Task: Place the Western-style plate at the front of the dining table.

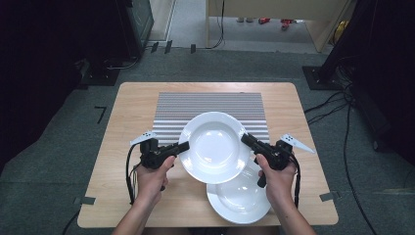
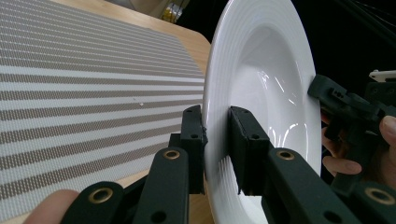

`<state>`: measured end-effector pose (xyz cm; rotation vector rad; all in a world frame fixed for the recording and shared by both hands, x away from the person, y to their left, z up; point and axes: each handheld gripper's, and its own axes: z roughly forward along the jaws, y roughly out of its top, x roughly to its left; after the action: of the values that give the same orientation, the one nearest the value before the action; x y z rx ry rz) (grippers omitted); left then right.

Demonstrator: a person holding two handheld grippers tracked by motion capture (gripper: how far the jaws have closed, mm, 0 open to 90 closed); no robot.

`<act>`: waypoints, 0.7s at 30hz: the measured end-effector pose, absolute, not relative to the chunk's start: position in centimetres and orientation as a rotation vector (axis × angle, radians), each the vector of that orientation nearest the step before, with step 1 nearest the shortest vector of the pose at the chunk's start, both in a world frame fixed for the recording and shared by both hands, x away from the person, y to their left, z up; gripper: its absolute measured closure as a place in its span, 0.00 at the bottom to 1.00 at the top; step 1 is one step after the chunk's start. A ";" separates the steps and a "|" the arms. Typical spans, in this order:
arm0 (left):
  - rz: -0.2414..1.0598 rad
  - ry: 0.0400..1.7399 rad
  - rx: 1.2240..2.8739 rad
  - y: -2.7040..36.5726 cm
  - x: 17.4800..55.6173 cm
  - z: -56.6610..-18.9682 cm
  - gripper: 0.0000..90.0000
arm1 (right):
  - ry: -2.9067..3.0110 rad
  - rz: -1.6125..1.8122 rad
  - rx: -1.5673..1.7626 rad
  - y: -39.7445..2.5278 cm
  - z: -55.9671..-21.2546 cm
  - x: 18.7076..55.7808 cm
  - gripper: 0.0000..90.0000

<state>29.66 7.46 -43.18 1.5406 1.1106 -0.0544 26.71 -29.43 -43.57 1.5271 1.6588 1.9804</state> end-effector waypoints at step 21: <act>-0.028 1.179 1.539 7.2 35.6 -42.8 0.85 | 1.681 1.947 1.615 -29.2 -43.5 33.0 0.90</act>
<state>35.58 7.20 -42.78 1.5392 1.1794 -0.0282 32.99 -29.16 -43.50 1.6148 1.6807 1.9475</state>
